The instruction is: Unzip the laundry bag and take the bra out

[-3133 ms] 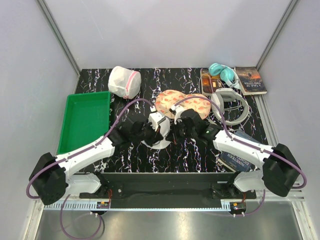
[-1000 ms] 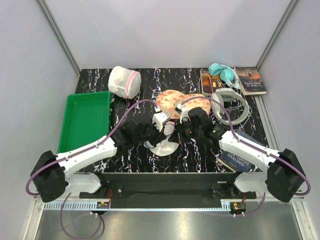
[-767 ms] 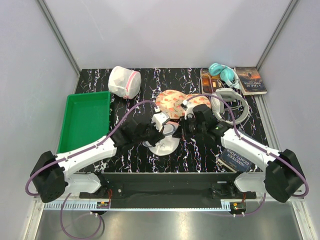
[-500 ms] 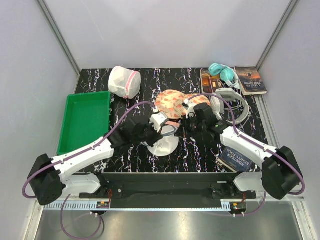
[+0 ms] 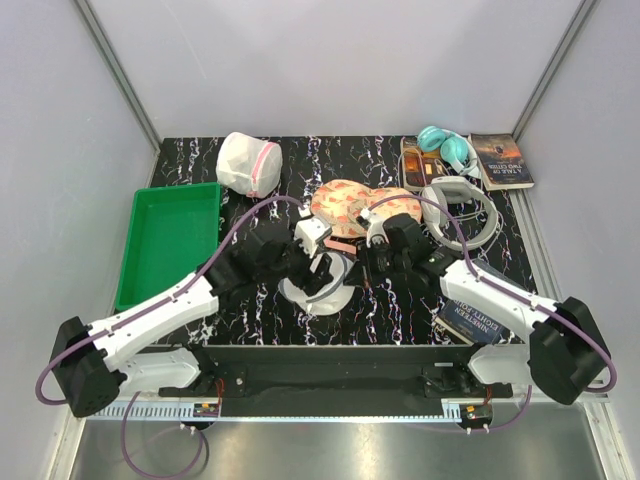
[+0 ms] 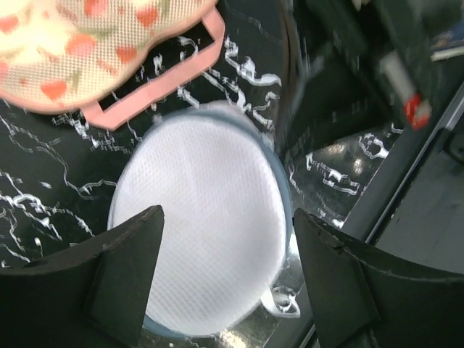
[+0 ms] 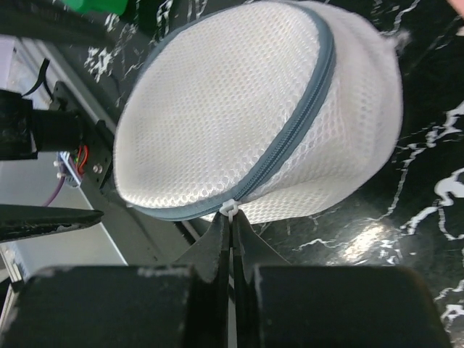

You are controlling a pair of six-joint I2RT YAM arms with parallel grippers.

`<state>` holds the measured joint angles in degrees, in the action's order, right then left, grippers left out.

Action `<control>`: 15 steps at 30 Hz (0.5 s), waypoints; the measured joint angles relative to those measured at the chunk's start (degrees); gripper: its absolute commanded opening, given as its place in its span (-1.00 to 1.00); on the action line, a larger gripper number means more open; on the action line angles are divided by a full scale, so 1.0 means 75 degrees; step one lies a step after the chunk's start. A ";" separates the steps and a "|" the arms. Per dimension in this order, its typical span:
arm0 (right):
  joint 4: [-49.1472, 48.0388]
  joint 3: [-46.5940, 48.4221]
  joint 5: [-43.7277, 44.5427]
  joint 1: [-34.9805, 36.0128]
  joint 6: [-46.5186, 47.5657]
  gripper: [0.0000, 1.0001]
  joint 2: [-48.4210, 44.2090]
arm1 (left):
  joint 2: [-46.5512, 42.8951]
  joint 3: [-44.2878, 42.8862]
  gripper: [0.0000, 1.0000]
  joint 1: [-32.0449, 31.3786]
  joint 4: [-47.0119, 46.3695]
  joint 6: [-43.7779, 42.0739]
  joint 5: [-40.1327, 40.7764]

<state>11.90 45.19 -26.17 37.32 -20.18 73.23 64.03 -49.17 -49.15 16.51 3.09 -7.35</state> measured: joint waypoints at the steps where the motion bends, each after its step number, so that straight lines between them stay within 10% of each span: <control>1: -0.0015 -0.0035 -0.0003 0.0099 -0.0038 -1.00 -0.0064 | 0.0026 -0.0076 0.50 0.0000 -0.0044 0.0006 -0.0017; 15: -0.0064 -0.0157 0.0003 0.0303 -0.0306 -1.00 -0.0312 | 0.0781 -0.0198 0.48 0.0000 -0.0423 0.0376 -0.0425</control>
<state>11.42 44.01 -26.15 39.59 -22.48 70.89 69.89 -50.65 -49.15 13.34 5.91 -10.55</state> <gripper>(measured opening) 0.012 0.733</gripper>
